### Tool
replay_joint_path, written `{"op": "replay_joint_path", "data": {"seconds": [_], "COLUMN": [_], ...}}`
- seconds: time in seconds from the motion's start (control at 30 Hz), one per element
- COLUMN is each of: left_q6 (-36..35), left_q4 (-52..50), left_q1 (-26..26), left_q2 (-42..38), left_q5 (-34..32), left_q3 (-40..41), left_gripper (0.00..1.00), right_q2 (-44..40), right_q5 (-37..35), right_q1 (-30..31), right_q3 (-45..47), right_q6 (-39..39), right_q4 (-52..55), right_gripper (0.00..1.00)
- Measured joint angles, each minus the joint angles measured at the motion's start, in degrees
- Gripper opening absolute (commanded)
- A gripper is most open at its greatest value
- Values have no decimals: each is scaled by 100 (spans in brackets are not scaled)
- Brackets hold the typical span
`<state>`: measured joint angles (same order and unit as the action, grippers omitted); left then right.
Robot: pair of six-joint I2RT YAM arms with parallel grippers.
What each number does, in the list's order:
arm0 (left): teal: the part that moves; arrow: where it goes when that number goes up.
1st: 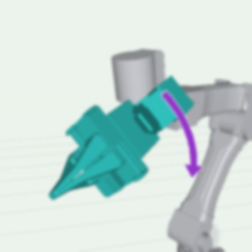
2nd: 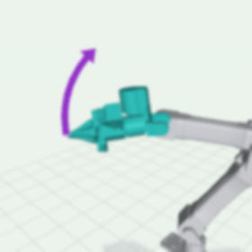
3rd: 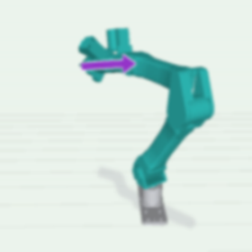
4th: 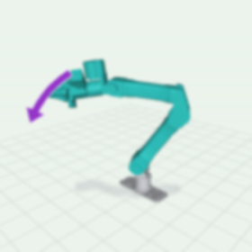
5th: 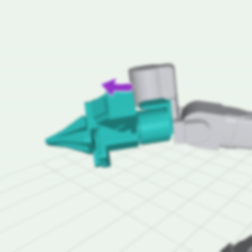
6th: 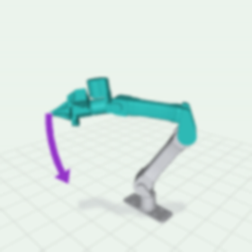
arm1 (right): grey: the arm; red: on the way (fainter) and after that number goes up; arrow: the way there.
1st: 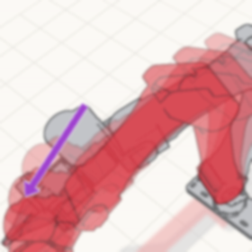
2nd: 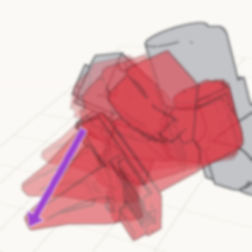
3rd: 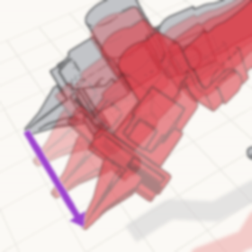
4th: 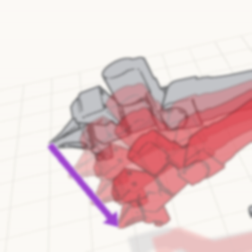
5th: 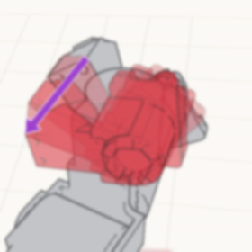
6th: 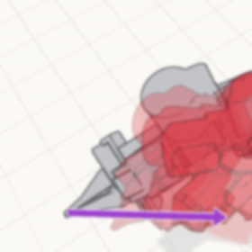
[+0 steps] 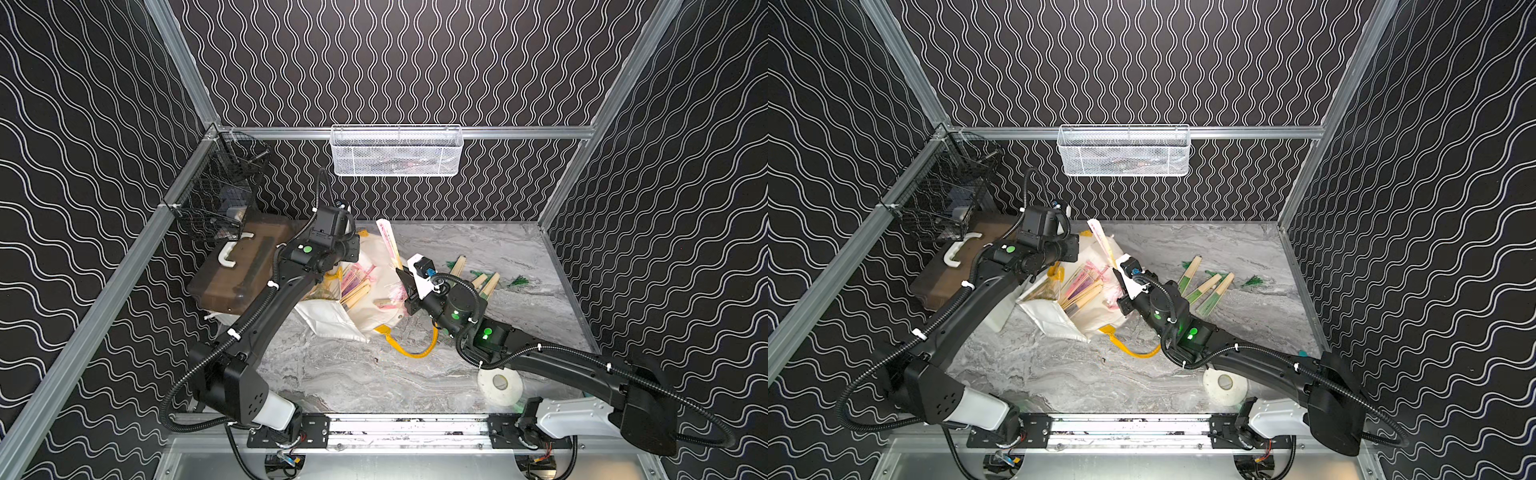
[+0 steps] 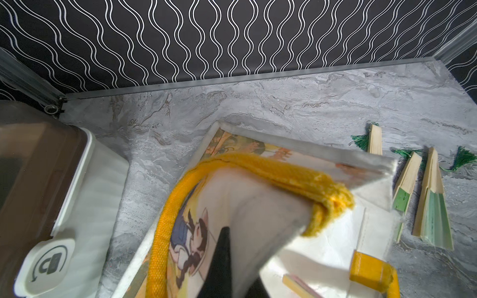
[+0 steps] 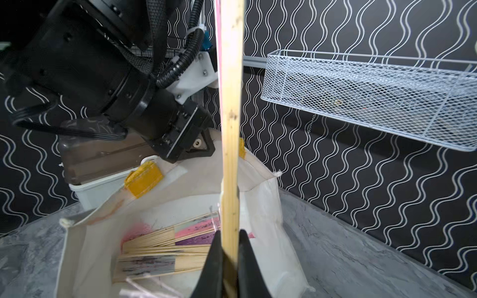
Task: Take out the folding fans from the tote bags
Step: Pick up the folding fan from the canvas bag.
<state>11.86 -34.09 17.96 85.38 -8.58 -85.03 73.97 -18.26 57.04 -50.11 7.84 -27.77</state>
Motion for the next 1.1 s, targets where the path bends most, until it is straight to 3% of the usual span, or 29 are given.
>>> {"op": "replay_joint_path", "data": {"seconds": [0.47,0.7,1.1], "left_q6": [168,302,494], "left_q4": [127,184,439], "left_q1": [0,0,-4], "left_q2": [-57,-33,-44], "left_q5": [533,859,1231], "left_q3": [83,61,297], "left_gripper": [0,0,0], "right_q2": [501,1150,2181], "right_q5": [1167,1823,2251], "right_q1": [-739,-876,-1174], "right_q3": [-632,-627,-1207], "right_q6": [-1342,-1928,-2470], "right_q4": [1049,1062,555], "right_gripper": [0,0,8]}}
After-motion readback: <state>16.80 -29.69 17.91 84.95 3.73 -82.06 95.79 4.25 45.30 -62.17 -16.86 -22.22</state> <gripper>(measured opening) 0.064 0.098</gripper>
